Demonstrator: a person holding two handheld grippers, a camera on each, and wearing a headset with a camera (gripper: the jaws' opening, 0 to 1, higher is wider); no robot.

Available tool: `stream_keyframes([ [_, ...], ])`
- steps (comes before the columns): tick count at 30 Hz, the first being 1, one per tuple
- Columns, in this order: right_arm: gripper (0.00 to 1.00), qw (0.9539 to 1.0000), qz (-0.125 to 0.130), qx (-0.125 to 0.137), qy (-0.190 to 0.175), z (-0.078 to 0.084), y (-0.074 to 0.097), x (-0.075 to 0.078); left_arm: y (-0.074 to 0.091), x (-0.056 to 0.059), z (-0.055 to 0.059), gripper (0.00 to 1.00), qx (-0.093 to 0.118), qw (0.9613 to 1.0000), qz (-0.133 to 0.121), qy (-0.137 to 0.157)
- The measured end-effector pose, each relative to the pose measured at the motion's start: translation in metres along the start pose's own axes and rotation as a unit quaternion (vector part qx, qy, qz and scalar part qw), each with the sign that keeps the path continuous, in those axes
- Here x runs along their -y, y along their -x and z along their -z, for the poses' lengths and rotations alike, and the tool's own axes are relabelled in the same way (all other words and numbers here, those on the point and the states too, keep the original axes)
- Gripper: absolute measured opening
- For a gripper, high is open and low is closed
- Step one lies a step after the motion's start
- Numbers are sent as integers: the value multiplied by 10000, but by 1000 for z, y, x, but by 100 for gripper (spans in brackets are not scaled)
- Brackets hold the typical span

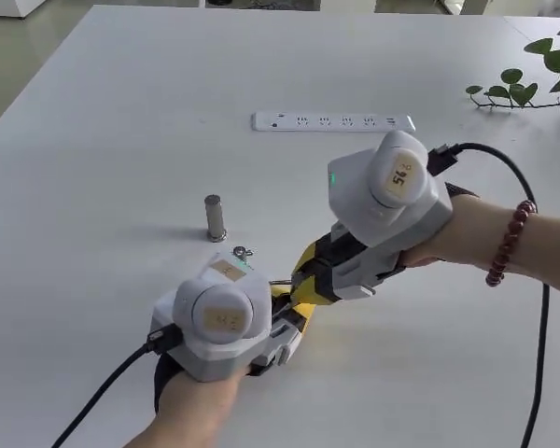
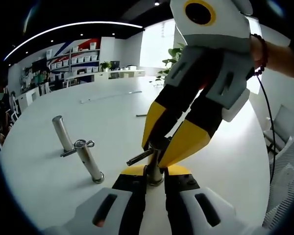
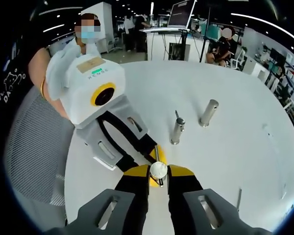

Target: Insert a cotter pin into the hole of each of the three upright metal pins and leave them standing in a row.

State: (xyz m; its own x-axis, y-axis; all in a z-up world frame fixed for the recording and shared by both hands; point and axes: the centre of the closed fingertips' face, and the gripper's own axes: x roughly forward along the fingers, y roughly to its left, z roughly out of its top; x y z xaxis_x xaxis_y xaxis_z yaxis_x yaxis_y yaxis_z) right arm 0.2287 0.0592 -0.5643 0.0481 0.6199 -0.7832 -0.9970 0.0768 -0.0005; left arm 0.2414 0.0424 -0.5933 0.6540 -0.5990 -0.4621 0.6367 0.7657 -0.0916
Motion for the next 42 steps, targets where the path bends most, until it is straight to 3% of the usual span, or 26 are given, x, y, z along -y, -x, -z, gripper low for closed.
stream_keyframes([
  [28,8,9998,170,81,16,-4,2,23,-18,-16,-14,11,136,9993,-178,304],
  [42,8,9995,256,185,1,-2,0,39,-27,-24,-19,12,90,9988,-331,342],
])
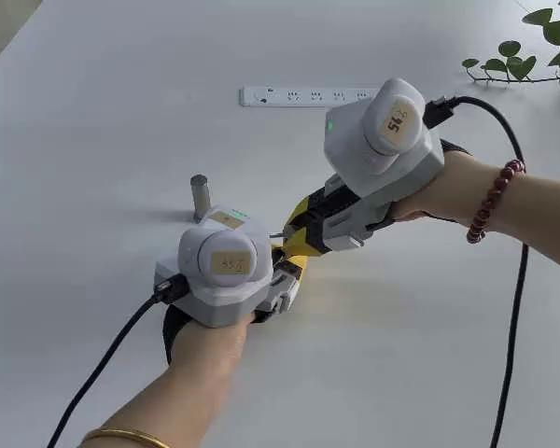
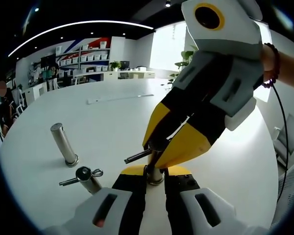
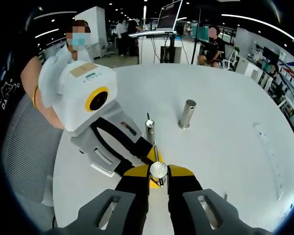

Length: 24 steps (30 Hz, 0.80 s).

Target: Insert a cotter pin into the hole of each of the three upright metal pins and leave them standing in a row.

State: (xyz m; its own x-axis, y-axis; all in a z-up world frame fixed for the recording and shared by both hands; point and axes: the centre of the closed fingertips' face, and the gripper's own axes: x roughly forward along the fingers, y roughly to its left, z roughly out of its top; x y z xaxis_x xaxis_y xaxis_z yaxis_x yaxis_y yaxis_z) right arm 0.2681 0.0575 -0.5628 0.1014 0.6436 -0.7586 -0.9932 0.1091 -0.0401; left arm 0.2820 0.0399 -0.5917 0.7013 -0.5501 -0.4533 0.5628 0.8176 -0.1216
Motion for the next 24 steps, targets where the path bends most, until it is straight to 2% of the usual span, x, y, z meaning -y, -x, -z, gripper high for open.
stream_keyframes([
  [9,8,9999,-110,63,114,1,1,0,-2,-2,0,12,14,9998,-57,164],
  [19,8,9996,-194,149,146,2,-1,4,-1,-1,1,13,-12,9998,-116,148],
  [22,9,9996,-184,119,152,3,-2,4,-2,-1,1,13,-25,9998,-101,152],
  [24,9,9995,-150,-35,290,7,-5,4,-1,-1,1,13,-47,9998,-83,151],
])
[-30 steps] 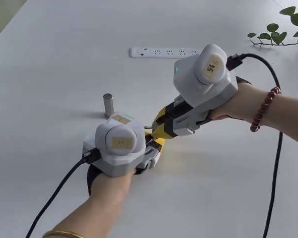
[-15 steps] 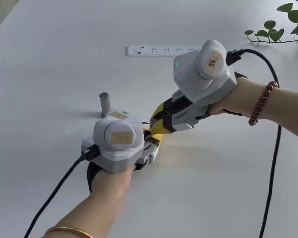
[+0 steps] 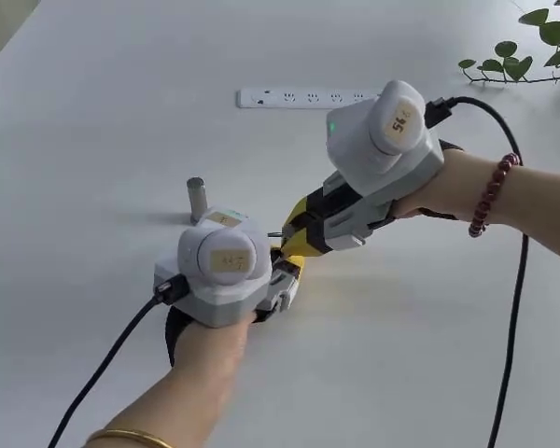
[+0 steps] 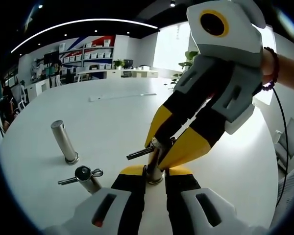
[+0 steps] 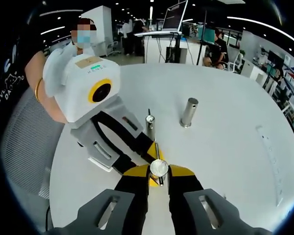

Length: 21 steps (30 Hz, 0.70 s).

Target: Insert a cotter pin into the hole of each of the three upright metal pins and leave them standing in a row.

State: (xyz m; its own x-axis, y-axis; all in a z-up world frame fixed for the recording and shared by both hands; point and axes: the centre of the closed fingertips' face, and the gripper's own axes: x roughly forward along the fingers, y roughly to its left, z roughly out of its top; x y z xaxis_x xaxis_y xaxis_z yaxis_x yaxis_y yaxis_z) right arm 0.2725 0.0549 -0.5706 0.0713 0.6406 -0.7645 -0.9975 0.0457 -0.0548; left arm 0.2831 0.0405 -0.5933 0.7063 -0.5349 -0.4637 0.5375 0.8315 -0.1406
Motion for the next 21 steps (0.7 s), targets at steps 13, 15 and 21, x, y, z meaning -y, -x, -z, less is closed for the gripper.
stream_keyframes([
  [13,9,10000,-5,8,4,1,-1,0,4,2,1,15,-41,10000,0,-84],
  [15,9,10000,-28,27,39,0,0,-2,3,2,1,15,-44,10000,-12,-80],
  [21,9,9999,-62,92,-10,1,2,-4,3,2,1,15,-62,9999,-79,-75],
])
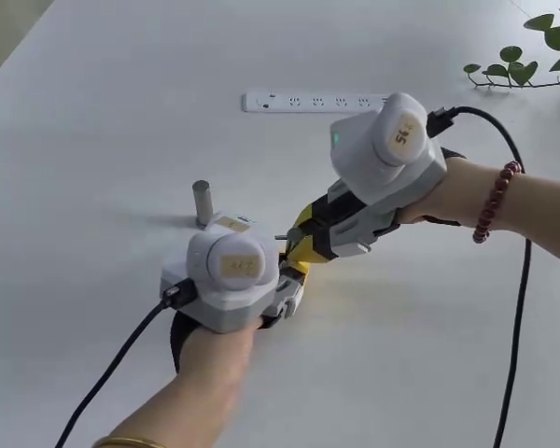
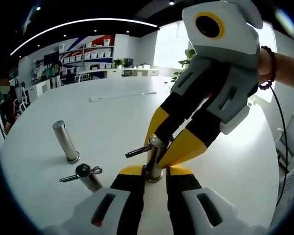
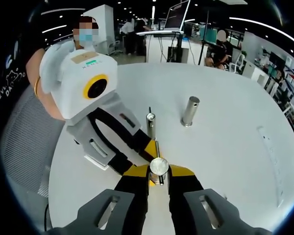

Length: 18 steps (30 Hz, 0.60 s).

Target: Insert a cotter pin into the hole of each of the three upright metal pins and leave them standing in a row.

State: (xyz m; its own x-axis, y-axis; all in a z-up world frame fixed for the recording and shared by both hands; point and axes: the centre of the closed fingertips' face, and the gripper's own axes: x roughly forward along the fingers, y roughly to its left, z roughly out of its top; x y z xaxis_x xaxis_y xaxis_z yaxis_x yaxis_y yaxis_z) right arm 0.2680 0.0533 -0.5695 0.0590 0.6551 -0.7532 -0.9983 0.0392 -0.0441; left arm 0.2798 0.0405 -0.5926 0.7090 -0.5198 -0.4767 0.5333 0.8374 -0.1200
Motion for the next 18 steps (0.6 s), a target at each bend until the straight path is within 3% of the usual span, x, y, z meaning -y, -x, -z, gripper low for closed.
stream_keyframes([
  [10,18,9993,170,287,-190,-9,9,3,6,5,0,22,-29,9999,53,-151],
  [18,24,9943,291,603,-834,-19,13,3,23,10,3,28,-138,9997,57,-207],
])
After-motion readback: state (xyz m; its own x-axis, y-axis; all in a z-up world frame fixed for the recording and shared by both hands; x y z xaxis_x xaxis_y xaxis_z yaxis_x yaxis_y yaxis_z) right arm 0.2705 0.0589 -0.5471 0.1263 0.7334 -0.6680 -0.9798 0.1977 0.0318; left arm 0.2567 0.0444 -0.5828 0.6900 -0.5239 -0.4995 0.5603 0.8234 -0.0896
